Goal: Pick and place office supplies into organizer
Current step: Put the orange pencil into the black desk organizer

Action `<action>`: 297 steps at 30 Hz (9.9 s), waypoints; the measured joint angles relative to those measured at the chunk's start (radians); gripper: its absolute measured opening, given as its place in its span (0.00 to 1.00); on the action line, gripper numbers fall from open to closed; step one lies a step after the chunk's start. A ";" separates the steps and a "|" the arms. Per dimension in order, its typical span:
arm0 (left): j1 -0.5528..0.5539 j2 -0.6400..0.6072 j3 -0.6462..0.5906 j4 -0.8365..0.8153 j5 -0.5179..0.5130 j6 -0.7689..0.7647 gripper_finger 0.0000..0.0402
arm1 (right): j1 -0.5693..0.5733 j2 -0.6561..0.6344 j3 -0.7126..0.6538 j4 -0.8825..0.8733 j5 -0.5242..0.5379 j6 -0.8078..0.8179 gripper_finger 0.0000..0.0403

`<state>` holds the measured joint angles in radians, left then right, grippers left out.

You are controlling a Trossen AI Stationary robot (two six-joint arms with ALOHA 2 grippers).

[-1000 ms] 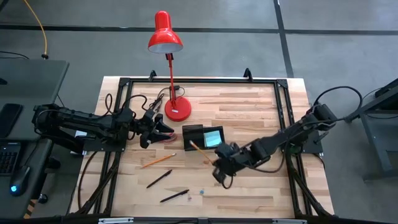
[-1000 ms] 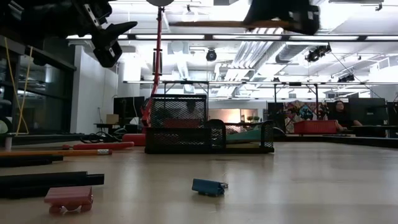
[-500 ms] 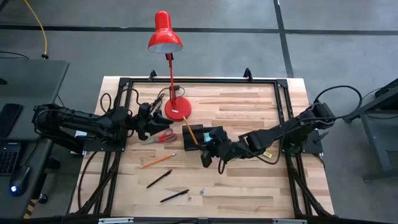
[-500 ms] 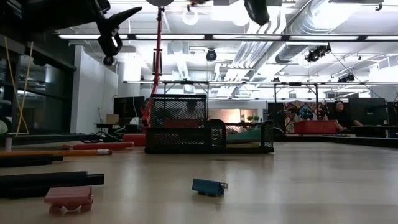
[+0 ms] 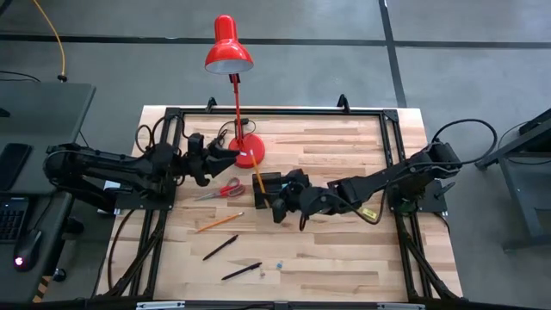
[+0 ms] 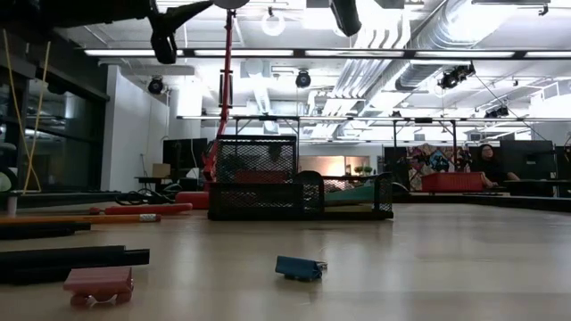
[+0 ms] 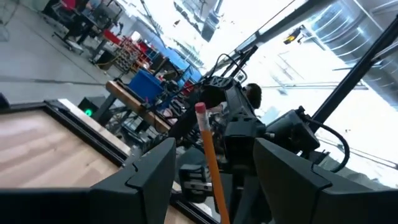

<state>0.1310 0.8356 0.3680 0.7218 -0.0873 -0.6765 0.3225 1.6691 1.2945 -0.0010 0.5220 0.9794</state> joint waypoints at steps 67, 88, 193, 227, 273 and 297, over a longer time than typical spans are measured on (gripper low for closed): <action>0.001 0.095 0.030 -0.059 0.062 0.091 0.00 | -0.023 0.041 0.001 -0.027 -0.221 0.149 0.19; 0.001 0.089 0.031 -0.067 0.085 0.099 0.00 | 0.037 0.036 0.001 -0.182 -0.342 0.328 0.38; 0.001 -0.225 0.031 -0.231 0.307 0.117 0.01 | 0.037 0.941 0.957 -0.933 -0.409 0.608 0.33; 0.001 -0.223 0.031 -0.238 0.300 0.079 0.01 | 0.088 0.827 1.044 -1.290 -0.405 0.388 0.00; 0.000 -0.203 0.031 -0.237 0.277 0.096 0.50 | 0.032 0.489 1.045 -1.072 -0.080 -0.022 0.00; 0.000 -0.225 0.031 0.114 0.201 0.105 0.40 | 0.082 0.431 0.434 0.545 -0.025 -0.222 0.00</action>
<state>0.1310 0.6109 0.3988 0.8355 0.1141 -0.5720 0.4042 2.1006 1.7287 0.5439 0.4974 0.7576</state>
